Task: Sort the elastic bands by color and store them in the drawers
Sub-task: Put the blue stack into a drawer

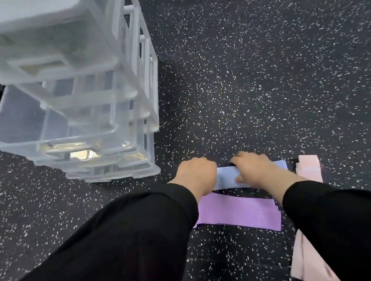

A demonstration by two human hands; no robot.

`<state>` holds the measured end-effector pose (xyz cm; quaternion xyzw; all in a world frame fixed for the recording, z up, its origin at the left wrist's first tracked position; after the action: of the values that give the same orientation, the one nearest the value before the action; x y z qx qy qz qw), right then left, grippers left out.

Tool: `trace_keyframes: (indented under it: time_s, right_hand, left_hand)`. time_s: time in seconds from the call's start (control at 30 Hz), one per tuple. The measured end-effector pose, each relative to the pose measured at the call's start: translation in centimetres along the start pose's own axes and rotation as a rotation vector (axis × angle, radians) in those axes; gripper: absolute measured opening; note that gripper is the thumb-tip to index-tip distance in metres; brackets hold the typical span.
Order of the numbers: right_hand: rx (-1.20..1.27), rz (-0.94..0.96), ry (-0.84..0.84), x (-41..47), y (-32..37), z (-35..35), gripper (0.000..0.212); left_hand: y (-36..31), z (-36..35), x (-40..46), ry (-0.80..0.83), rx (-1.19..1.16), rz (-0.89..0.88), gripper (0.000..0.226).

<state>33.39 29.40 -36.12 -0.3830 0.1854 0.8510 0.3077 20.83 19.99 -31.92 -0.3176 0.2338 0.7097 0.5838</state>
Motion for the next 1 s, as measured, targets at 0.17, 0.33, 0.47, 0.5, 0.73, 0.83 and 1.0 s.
trace_keyframes:
  time_s: [0.17, 0.33, 0.47, 0.5, 0.73, 0.83, 1.0]
  right_hand:
    - [-0.011, -0.053, 0.012, 1.1, 0.5, -0.2, 0.051]
    - [-0.021, -0.108, 0.046, 1.8, 0.8, -0.1, 0.044]
    - [-0.044, -0.134, 0.069, 1.8, 1.1, 0.0, 0.036]
    - [-0.053, -0.143, 0.079, 1.8, 1.1, 0.1, 0.033]
    - [-0.064, -0.132, 0.086, 1.7, 1.6, 0.0, 0.033]
    - [0.009, -0.108, 0.072, 1.6, 1.5, -0.3, 0.025]
    - [0.11, -0.099, 0.108, 1.8, 1.6, -0.8, 0.021]
  left_hand:
    - [0.7, -0.2, 0.5, 0.005, -0.036, 0.005, 0.026]
    - [1.2, 0.0, 0.4, -0.018, -0.097, -0.011, 0.023]
    - [1.7, 0.4, 0.5, -0.038, -0.125, -0.018, 0.025]
    - [1.8, 0.5, 0.5, -0.042, -0.128, -0.02, 0.025]
    - [2.2, 0.6, 0.2, -0.053, -0.133, -0.039, 0.022]
    - [2.3, 0.6, 0.1, -0.046, -0.137, -0.038, 0.022]
    - [2.0, 0.7, 0.0, -0.033, -0.139, -0.046, 0.023]
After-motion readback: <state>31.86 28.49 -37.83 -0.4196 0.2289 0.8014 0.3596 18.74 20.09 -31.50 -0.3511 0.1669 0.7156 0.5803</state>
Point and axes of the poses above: each hand's wrist, its own x-axis towards the middle knuckle, its own z-axis out of the back of the hand, y = z × x, the point moved 3 cm from there along x, towards the middle knuckle, and after that the axes turned 11 degrees about y, right-handed, at the moved point
